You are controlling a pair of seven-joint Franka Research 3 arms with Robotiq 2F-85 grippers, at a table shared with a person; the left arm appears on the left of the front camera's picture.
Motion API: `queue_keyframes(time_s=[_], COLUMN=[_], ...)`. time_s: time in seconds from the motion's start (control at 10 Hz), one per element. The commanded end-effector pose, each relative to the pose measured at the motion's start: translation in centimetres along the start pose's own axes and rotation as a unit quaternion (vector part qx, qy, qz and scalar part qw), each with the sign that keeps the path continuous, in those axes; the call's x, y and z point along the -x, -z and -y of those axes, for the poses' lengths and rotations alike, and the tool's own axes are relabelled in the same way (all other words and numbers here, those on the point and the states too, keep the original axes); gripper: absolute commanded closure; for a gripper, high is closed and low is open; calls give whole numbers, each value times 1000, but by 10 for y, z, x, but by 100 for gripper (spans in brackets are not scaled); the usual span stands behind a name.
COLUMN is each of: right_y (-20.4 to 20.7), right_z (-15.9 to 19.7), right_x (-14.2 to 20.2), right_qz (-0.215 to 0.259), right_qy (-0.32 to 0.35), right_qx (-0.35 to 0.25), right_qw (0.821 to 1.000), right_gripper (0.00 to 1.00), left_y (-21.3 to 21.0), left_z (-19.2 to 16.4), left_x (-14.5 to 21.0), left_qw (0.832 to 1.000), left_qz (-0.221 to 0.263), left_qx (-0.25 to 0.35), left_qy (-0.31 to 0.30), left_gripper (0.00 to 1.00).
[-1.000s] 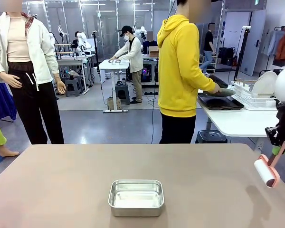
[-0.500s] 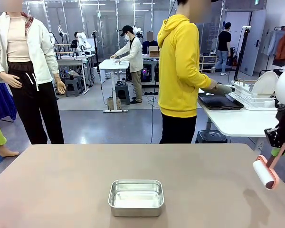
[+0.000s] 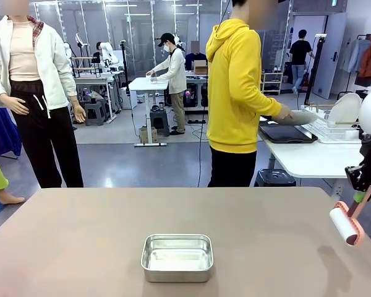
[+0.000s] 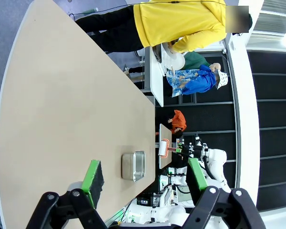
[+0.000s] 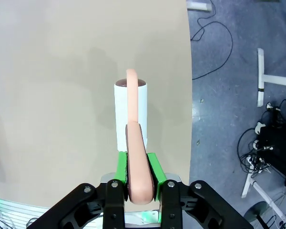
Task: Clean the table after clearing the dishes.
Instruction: Place the Lint Roller back on top of the Airtight Container.
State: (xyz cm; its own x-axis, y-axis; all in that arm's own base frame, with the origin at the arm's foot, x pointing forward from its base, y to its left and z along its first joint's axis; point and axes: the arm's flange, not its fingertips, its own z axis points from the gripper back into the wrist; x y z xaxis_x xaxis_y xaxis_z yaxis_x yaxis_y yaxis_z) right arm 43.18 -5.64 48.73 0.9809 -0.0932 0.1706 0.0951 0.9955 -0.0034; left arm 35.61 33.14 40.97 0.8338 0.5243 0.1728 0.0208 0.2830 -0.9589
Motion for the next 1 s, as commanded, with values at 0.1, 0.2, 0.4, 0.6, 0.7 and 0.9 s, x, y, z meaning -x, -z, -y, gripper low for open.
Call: queue_keyframes(time_s=[0.1,0.2,0.4,0.6,0.7,0.9], right_y=[-3,-3,-3,0,-31,-91], right_z=[0,0,0,0,-35,-101], right_x=[-2,-2,-2,0,12,27], right_qz=[1,1,1,0,59,100], right_qy=[0,0,0,0,-108,-260], right_qx=[2,2,2,0,38,77], right_qw=[1000,1000,1000,1000,992,957], right_gripper=[78,78,78,78,78,78], left_y=[-2,-2,-2,-2,-2,-2], left_z=[2,2,2,2,2,2], left_x=[0,0,0,0,0,0], left_qw=[1000,1000,1000,1000,1000,1000], left_qz=[6,6,6,6,6,6], left_qx=[11,11,11,11,11,11], left_qy=[1,1,1,1,1,1], left_gripper=[11,11,11,11,11,11])
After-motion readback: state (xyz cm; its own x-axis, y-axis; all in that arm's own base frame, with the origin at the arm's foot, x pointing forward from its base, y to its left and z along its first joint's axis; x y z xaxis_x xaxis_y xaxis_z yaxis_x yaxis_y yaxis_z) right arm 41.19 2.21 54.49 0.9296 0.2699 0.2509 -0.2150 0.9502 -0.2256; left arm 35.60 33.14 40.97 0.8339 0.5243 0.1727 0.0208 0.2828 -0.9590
